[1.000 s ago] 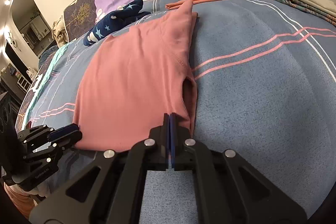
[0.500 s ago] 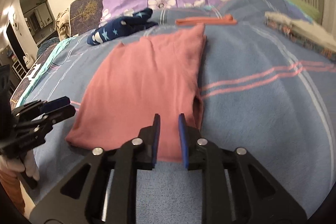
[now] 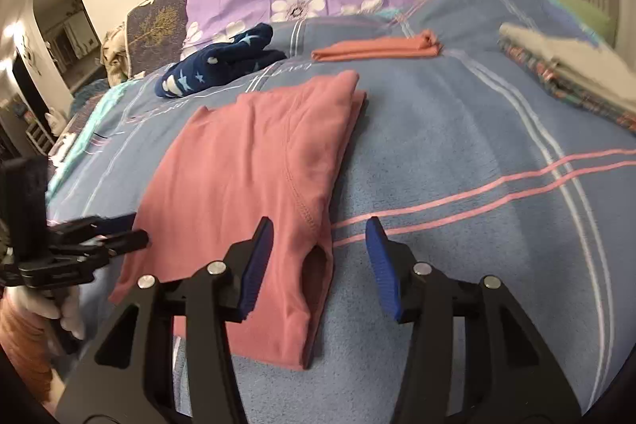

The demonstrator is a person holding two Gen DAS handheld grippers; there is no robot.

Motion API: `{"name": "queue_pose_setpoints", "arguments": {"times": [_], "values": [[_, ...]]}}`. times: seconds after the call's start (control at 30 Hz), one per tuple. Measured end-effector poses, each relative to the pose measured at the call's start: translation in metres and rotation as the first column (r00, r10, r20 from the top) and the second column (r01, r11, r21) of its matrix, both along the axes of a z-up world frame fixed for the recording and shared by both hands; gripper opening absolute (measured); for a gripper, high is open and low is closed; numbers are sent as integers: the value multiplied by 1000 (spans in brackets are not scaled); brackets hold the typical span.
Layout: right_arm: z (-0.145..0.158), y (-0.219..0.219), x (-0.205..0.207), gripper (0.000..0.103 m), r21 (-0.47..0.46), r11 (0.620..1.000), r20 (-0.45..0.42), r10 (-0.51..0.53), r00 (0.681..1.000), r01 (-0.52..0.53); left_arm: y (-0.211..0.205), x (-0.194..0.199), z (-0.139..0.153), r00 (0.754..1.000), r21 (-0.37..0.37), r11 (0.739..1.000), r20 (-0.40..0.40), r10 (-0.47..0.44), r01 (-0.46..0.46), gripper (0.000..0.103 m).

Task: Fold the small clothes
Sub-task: 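Move both open grippers to the folded pink shirt's end edge, then grasp the pink shirt end with the right gripper while the left gripper grasps it too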

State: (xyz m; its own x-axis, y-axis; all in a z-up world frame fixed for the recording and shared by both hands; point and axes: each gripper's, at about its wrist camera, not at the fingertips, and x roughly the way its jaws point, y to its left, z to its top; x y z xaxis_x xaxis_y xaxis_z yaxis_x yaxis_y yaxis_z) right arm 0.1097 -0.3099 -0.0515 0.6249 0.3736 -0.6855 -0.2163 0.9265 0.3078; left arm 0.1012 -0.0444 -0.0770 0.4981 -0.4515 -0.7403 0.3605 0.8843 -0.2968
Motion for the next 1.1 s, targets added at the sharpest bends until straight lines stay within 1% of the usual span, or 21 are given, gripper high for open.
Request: {"name": "queue_pose_setpoints", "arguments": {"times": [0.03, 0.13, 0.37, 0.47, 0.6, 0.87, 1.0, 1.1], "values": [[-3, -2, 5, 50, 41, 999, -23, 27, 999, -26, 0, 2, -3, 1000, -13, 1000, -12, -4, 3, 57], [-10, -3, 14, 52, 107, 992, -67, 69, 995, -62, 0, 8, -6, 1000, -46, 999, -23, -12, 11, 58], [-26, -2, 36, 52, 157, 983, -154, 114, 981, -90, 3, 23, -10, 998, -106, 994, -56, -28, 22, 61], [-28, -4, 43, 53, 198, 975, -164, 132, 978, -98, 4, 28, -11, 997, -128, 991, -66, -35, 27, 61], [-34, -5, 57, 53, 266, 958, -186, 165, 969, -112, 2, 37, -11, 996, -128, 991, -73, -55, 45, 61], [-35, -1, 83, 46, 290, 946, -208, 208, 956, -143, -3, 59, -10, 990, -133, 988, -97, -97, 84, 61], [-38, -1, 96, 45, 330, 932, -212, 228, 950, -150, -7, 72, -11, 989, -135, 986, -97, -114, 101, 61], [-40, -1, 105, 45, 360, 919, -208, 248, 946, -161, -8, 81, -13, 988, -157, 982, -99, -121, 104, 61]]}}
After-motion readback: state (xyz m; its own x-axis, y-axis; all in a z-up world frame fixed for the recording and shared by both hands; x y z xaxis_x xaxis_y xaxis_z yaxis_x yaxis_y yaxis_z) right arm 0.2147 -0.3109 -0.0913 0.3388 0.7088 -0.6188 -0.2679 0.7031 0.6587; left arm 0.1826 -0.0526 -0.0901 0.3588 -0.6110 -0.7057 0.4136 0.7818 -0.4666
